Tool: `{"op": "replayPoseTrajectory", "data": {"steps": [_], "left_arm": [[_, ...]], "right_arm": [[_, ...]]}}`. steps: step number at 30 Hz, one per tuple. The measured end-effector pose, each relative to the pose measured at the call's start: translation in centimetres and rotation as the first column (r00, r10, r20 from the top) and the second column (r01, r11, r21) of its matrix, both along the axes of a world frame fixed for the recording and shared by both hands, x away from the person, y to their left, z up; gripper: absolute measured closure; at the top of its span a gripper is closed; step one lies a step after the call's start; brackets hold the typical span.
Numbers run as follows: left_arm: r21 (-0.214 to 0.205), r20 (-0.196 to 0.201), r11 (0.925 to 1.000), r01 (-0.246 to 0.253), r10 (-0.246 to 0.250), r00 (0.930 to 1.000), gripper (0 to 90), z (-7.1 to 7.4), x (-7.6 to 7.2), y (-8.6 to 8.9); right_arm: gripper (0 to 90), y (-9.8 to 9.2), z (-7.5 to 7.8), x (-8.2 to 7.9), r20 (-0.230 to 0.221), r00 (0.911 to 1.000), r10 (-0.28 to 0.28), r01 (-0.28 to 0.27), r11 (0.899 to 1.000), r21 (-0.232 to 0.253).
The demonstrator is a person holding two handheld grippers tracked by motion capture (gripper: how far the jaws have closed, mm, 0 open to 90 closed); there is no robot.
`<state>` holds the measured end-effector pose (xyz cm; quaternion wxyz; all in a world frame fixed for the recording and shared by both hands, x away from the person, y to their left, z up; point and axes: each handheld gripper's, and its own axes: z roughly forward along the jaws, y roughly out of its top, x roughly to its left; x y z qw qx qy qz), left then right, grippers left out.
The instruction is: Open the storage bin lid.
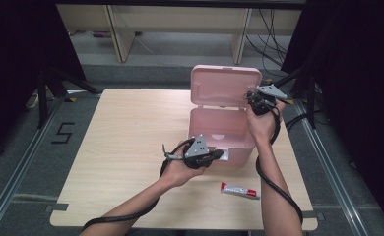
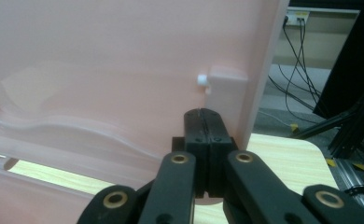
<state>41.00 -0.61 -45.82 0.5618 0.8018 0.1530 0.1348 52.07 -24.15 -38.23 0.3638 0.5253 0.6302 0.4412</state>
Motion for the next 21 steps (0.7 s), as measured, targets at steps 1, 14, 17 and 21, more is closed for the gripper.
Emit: {"op": "replayPoseTrajectory", "data": {"steps": [1,14,17,21], "left_arm": [[0.0,0.0,1.0,-0.001,0.001,1.0,89.7,0.0,0.0,0.0],[0.002,-0.003,1.0,0.0,0.0,1.0,89.7,0.0,0.0,0.0],[0.003,-0.003,1.0,0.0,0.0,1.0,89.7,0.0,0.0,0.0],[0.003,-0.003,1.0,0.0,0.0,1.0,89.7,0.0,0.0,0.0]], "right_arm": [[90.0,-0.1,-0.1,0.1,0.003,1.0,0.007,-0.007,1.0,-0.015],[90.0,-0.3,-1.1,1.1,-0.057,0.9984,0.004,-0.005,1.0,-0.013],[90.0,-0.3,-1.1,1.2,-0.072,0.9973,0.009,-0.011,1.0,-0.024],[90.0,-0.2,-1.2,1.0,-0.099,0.9951,-0.004,0.005,1.0,0.01]]}}
